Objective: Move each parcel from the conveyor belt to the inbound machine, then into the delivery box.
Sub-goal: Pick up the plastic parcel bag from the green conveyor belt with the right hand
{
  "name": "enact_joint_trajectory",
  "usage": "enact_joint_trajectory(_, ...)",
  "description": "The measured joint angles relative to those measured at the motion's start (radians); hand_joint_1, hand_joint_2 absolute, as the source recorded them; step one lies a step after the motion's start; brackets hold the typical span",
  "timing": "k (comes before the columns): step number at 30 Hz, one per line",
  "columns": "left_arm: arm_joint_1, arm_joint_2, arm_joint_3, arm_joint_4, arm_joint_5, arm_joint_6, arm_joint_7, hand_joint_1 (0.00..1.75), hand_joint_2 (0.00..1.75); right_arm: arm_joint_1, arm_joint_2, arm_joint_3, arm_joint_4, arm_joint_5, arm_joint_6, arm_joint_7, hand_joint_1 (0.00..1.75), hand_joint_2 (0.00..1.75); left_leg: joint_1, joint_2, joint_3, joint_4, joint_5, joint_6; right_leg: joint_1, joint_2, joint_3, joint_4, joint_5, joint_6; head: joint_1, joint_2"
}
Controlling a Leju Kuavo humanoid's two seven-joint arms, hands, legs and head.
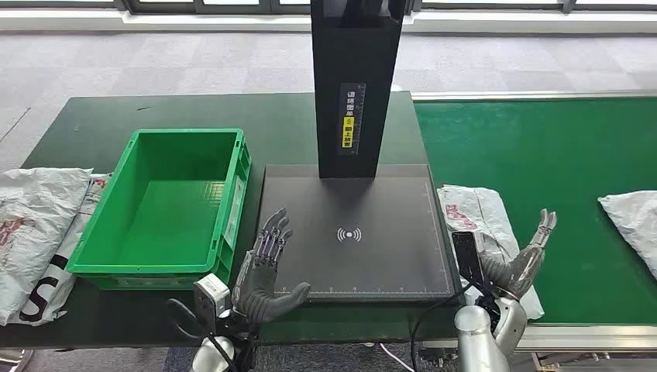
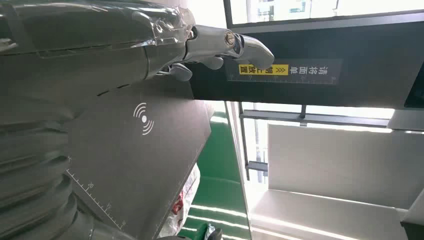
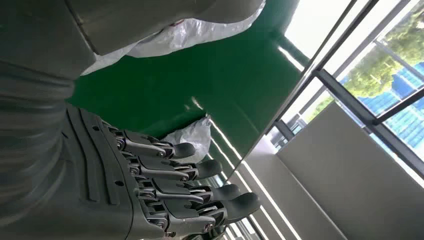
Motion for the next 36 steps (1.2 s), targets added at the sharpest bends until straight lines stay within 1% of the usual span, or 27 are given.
enact_joint_trajectory(2,0.000,0.000,-0.003,-0.001,0.000,0.003,0.000,0.00,1.75,-0.007,0.000,-0.014,0.002,0.026,0.000,0.014,0.00,1.75,0.000,0.000,0.000,0.000,0.000,0.000,0.000,0.000,0.000,0.000,0.000,0.000,0.000,0.000)
enact_joint_trajectory(4,0.001,0.000,-0.009,-0.003,0.000,0.019,0.000,0.00,1.75,-0.032,-0.003,-0.054,0.012,0.081,0.000,0.040,0.00,1.75,0.000,0.000,0.000,0.000,0.000,0.000,0.000,0.000,0.000,0.000,0.000,0.000,0.000,0.000)
enact_joint_trajectory(6,0.002,0.001,-0.016,-0.004,-0.002,0.044,0.000,0.00,1.75,-0.076,-0.013,-0.111,0.044,0.100,0.000,0.053,0.00,1.75,0.000,0.001,0.000,0.000,0.000,0.000,0.000,0.000,0.000,0.000,0.000,0.000,0.000,0.000)
enact_joint_trajectory(8,0.003,0.001,-0.023,-0.002,-0.006,0.065,0.000,0.00,1.75,-0.125,-0.029,-0.173,0.093,0.085,0.000,0.058,0.00,1.75,0.000,0.000,0.000,0.000,0.001,0.001,-0.001,0.000,0.000,0.000,0.000,0.000,0.000,0.000)
enact_joint_trajectory(11,0.002,0.001,-0.035,0.006,-0.012,0.080,0.000,0.00,1.75,-0.180,-0.054,-0.267,0.161,0.092,0.000,0.075,0.00,1.75,-0.001,0.000,0.000,0.000,0.001,0.002,-0.001,0.000,0.001,-0.001,0.001,0.001,0.000,0.000)
enact_joint_trajectory(15,-0.003,0.000,-0.055,0.020,-0.014,0.079,0.000,0.00,1.75,-0.225,-0.076,-0.393,0.227,0.159,0.000,0.118,0.00,1.75,-0.002,0.000,0.000,0.000,0.001,0.002,-0.002,0.000,0.001,-0.001,0.001,0.002,0.000,0.000)
enact_joint_trajectory(19,-0.004,0.000,-0.065,0.028,-0.011,0.088,0.000,0.00,1.75,-0.258,-0.093,-0.469,0.308,0.215,0.000,0.158,0.00,1.75,-0.002,0.000,0.000,0.000,0.001,0.002,-0.001,0.000,0.000,0.000,0.001,0.001,0.000,0.000)
enact_joint_trajectory(22,-0.002,0.001,-0.065,0.029,-0.012,0.099,0.000,0.00,1.75,-0.276,-0.103,-0.492,0.377,0.250,0.000,0.199,0.00,1.75,-0.001,0.000,0.000,0.000,0.001,0.002,-0.001,0.000,0.000,0.000,0.001,0.001,0.000,0.000)
enact_joint_trajectory(27,0.003,0.005,-0.065,0.029,-0.017,0.115,0.000,0.00,1.75,-0.295,-0.116,-0.495,0.489,0.308,0.015,0.283,0.00,1.75,-0.001,0.000,0.000,0.000,0.001,0.002,-0.001,0.000,0.000,0.000,0.001,0.001,0.000,0.000)
enact_joint_trajectory(32,0.007,0.007,-0.065,0.029,-0.017,0.122,0.000,0.00,1.75,-0.304,-0.126,-0.495,0.559,0.319,0.042,0.303,0.00,1.75,-0.001,0.000,0.000,0.000,0.001,0.002,-0.001,0.000,0.000,0.000,0.001,0.001,0.000,0.000)
enact_joint_trajectory(36,0.009,0.009,-0.065,0.029,-0.020,0.126,0.000,0.00,1.75,-0.306,-0.132,-0.495,0.592,0.327,0.107,0.309,0.00,1.75,-0.001,0.000,0.000,0.000,0.001,0.002,-0.001,0.000,0.000,0.000,0.001,0.001,0.000,0.000)
